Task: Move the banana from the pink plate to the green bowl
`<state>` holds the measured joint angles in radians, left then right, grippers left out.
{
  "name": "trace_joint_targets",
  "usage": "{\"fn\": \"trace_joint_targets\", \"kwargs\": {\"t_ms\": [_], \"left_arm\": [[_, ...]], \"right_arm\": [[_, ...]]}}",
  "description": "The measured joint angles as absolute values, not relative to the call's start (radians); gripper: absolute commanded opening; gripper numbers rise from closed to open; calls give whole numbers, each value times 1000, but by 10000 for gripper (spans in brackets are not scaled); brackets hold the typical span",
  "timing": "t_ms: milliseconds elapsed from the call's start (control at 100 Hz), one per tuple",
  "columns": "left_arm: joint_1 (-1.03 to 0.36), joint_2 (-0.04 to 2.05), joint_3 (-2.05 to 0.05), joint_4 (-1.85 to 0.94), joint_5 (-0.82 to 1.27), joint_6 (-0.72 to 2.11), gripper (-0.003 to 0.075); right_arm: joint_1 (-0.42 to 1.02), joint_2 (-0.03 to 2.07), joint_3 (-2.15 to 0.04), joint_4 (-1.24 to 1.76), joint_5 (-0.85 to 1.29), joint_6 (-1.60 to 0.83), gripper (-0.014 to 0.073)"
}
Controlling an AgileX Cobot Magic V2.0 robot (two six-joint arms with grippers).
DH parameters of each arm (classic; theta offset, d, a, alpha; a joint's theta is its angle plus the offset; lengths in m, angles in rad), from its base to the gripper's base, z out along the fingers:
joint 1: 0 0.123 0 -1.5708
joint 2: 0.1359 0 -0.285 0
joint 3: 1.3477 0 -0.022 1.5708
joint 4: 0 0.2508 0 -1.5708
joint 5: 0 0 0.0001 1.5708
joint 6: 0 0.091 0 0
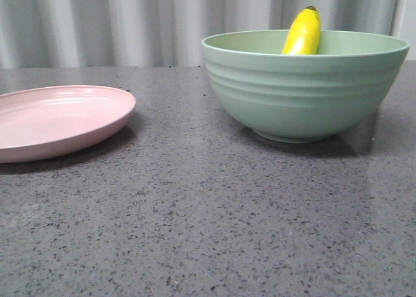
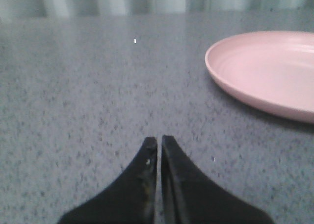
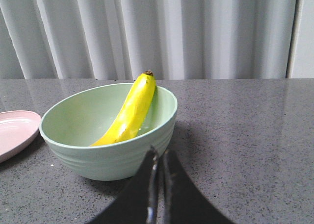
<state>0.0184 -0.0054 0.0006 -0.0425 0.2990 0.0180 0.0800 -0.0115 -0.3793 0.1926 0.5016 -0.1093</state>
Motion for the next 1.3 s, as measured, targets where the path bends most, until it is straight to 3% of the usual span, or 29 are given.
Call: {"fn": "trace_joint_targets", "kwargs": {"t_ms": [1020,1300], "left_arm": [[19,-5,1,-51,321,-5,-19],[19,-5,1,-51,321,-5,-19]], "right_arm": [[80,-12,-375,193,499,-109,-74],[-46,-12,-194,153,242,-67,-74]]}}
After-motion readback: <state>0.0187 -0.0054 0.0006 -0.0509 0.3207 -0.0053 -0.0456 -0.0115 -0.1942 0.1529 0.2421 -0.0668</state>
